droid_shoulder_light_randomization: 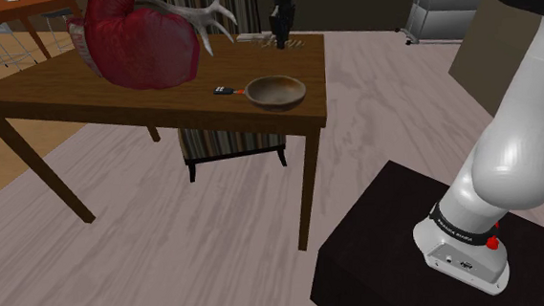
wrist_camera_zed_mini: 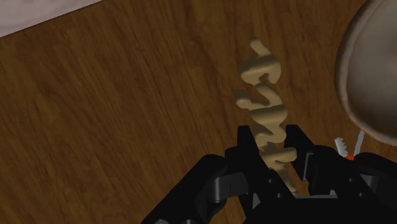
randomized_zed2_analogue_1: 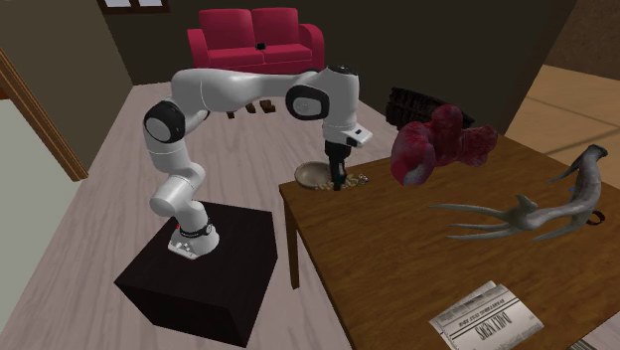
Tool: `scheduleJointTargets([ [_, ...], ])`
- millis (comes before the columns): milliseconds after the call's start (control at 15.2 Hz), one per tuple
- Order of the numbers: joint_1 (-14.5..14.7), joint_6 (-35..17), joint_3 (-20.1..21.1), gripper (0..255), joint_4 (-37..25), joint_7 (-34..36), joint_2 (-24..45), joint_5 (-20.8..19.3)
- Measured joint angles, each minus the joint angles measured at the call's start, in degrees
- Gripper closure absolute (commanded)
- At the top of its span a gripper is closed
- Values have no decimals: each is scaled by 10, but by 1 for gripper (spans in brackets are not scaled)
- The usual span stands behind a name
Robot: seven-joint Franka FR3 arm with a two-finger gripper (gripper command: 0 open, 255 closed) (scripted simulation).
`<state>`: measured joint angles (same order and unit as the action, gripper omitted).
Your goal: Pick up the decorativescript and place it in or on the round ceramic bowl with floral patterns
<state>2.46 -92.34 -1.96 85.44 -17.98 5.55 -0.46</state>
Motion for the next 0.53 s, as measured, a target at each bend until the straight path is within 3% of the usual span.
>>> scheduleJointTargets([
  [264,2,27,1,255,-27,3,0,0],
  [528,23,22,20,255,31,43,-52,-3],
])
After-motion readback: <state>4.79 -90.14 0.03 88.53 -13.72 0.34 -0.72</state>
